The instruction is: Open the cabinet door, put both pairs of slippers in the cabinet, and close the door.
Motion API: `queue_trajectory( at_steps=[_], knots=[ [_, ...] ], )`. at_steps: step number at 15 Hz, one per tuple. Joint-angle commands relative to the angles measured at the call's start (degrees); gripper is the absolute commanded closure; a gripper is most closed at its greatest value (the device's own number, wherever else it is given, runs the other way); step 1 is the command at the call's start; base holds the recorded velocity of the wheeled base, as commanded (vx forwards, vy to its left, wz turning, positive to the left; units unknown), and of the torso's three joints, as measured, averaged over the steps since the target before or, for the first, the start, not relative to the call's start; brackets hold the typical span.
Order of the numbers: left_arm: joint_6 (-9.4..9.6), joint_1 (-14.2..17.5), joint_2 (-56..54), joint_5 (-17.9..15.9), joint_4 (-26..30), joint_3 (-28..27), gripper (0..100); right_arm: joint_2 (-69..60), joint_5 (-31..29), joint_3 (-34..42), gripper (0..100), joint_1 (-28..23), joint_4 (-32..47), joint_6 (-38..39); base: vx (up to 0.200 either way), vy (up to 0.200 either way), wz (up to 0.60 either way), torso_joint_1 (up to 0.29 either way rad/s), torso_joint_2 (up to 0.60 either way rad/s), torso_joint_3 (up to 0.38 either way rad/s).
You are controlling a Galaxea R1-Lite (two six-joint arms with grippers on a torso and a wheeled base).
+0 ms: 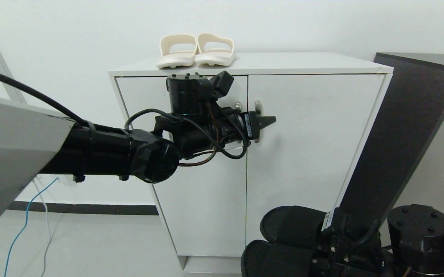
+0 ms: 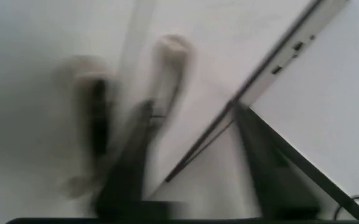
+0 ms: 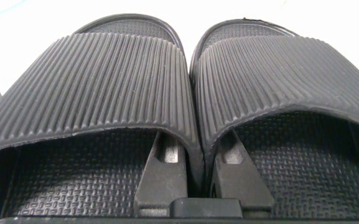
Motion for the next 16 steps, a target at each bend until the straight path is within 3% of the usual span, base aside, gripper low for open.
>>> queue_trajectory(
  at_steps=[1,6,12,16],
  knots=[
    [-0.04,-0.3,-1.0,-0.4,-0.3,0.8,100,0.0,0.2,0.2,100,0.1,-0.1,0.0,0.0,0.0,0.0,0.0,0.0,0.0],
    [-0.04,-1.8,-5.5,-0.5,-0.7,6.4,100,-1.3,3.7,1.8,100,0.9,-0.1,0.1,0.0,0.0,0.0,0.0,0.0,0.0],
    [0.05,-4.9,-13.4,-0.5,-0.8,13.7,100,-2.1,3.6,1.9,100,1.1,-0.1,0.0,0.0,0.0,0.0,0.0,0.0,0.0],
    [0.05,-3.5,-17.0,-0.5,-0.8,17.9,100,-2.2,3.5,1.9,100,1.1,-0.1,0.0,0.0,0.0,0.0,0.0,0.0,0.0]
  ],
)
